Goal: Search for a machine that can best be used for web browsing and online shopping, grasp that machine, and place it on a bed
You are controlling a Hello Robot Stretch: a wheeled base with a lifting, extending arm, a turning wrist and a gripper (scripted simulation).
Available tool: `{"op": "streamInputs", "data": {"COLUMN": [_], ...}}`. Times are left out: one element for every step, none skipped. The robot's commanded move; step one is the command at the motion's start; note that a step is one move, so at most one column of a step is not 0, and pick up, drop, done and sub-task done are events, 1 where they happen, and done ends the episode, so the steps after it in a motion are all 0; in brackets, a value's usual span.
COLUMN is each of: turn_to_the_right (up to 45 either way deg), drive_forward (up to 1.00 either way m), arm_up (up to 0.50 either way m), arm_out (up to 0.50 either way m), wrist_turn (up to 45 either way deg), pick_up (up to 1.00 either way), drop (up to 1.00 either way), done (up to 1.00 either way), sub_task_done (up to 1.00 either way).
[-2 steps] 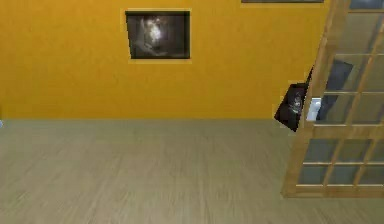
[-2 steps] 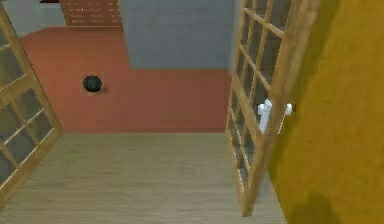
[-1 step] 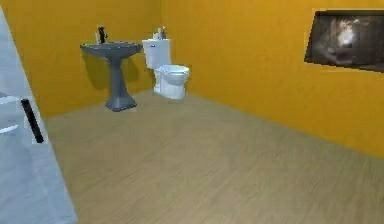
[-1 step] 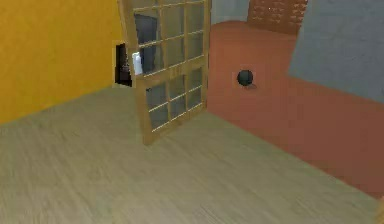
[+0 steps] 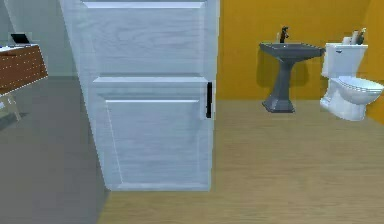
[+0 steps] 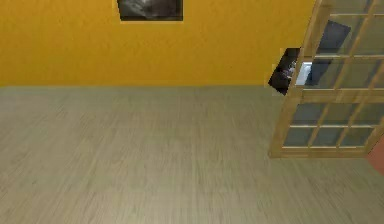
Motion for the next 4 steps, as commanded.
{"op": "streamInputs", "data": {"turn_to_the_right": [-9.0, 0.0, -45.0, -24.0], "drive_forward": [0.0, 0.75, 0.0, 0.0], "arm_up": [0.0, 0.0, 0.0, 0.0], "arm_out": [0.0, 0.0, 0.0, 0.0], "wrist_turn": [0.0, 0.0, 0.0, 0.0], "pick_up": [0.0, 0.0, 0.0, 0.0], "drop": [0.0, 0.0, 0.0, 0.0], "done": [0.0, 0.0, 0.0, 0.0], "sub_task_done": [0.0, 0.0, 0.0, 0.0]}}
